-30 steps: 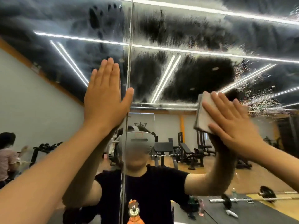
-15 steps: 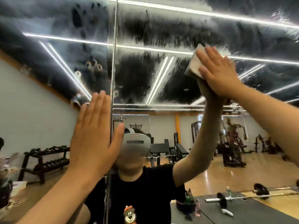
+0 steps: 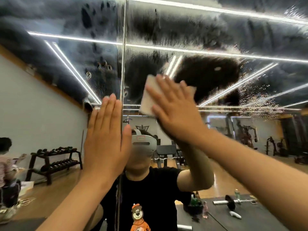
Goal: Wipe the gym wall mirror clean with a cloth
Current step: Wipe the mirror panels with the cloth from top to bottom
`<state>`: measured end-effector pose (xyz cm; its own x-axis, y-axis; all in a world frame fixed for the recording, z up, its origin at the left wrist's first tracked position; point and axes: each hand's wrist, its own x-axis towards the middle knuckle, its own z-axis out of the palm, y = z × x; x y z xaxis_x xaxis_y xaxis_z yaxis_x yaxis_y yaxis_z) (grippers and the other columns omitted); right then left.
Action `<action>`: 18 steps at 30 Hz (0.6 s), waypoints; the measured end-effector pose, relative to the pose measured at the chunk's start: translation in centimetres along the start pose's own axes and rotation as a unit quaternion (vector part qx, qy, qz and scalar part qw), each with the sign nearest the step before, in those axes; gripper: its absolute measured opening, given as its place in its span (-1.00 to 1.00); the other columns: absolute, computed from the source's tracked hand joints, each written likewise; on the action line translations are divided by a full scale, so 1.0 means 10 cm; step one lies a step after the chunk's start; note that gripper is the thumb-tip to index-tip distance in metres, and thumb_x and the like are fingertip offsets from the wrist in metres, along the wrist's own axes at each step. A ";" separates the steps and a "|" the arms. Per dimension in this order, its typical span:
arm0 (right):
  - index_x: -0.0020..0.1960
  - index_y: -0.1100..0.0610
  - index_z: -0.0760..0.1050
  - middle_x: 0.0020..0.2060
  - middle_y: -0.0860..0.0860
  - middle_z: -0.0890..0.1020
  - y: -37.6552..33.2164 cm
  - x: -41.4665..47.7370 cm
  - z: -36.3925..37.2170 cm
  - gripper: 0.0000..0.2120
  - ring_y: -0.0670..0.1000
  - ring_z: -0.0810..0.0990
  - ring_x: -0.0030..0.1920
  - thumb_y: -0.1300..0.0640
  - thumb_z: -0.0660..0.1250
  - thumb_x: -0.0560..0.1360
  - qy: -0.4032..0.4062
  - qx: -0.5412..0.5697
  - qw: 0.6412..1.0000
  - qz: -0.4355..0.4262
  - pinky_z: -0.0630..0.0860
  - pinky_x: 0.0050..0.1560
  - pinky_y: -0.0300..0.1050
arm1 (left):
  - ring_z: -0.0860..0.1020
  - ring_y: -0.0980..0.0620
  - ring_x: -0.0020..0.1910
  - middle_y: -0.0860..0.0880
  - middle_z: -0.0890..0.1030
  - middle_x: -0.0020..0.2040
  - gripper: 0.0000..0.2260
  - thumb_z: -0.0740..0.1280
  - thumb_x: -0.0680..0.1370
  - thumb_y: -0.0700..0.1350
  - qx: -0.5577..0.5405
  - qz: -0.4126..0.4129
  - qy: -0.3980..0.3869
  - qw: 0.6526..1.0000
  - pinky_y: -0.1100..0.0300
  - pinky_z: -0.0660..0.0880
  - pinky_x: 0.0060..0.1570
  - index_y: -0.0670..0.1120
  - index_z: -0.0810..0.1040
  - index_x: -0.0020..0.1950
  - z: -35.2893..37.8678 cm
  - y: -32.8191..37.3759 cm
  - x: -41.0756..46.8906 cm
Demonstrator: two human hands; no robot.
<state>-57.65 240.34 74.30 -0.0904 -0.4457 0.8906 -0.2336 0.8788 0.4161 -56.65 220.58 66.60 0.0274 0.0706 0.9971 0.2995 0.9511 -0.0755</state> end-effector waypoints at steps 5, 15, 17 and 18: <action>0.59 -0.05 0.15 0.59 0.07 0.14 -0.36 -0.64 0.15 -0.47 0.10 0.03 0.60 -0.14 -0.04 0.66 -0.006 -0.022 0.991 -0.129 -0.02 0.55 0.20 | -0.08 0.00 0.61 -0.13 -0.01 0.63 -0.41 -0.10 0.66 0.09 0.025 -0.007 -0.039 0.999 0.04 -0.16 0.56 -0.20 -0.02 0.62 -0.12 0.05 -0.48; 0.61 -0.13 -0.05 0.62 0.00 -0.09 0.38 -0.52 0.00 -0.45 0.01 -0.19 0.60 -0.20 -0.15 0.64 0.004 0.026 0.986 0.166 -0.20 0.57 0.11 | -0.08 -0.02 0.61 -0.14 -0.03 0.63 -0.41 -0.06 0.65 0.04 0.075 -0.036 -0.043 0.996 0.05 -0.14 0.55 -0.22 -0.01 0.61 -0.14 -0.24 -0.70; 0.62 -0.11 -0.05 0.62 0.03 -0.10 0.17 -0.32 0.02 -0.45 0.03 -0.21 0.60 -0.17 -0.16 0.65 0.028 0.033 0.974 0.223 -0.27 0.55 0.10 | -0.07 -0.04 0.61 -0.14 -0.03 0.63 -0.41 -0.07 0.65 0.05 0.076 -0.033 -0.036 0.996 0.04 -0.13 0.55 -0.22 -0.01 0.61 -0.11 -0.25 -0.71; 0.62 -0.10 -0.04 0.62 0.04 -0.09 0.01 -0.19 0.03 -0.45 0.06 -0.19 0.60 -0.16 -0.16 0.65 0.039 0.036 0.974 0.219 -0.27 0.55 0.11 | -0.06 -0.04 0.61 -0.14 -0.03 0.63 -0.41 -0.08 0.65 0.05 0.073 -0.035 -0.034 0.996 0.03 -0.13 0.55 -0.22 -0.01 0.61 -0.10 -0.25 -0.71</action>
<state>-57.81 241.19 72.58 -0.1241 -0.0132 0.9922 -0.2560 0.9665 -0.0191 -56.61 217.38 59.70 -0.0546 0.0188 0.9983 0.1570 0.9876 -0.0100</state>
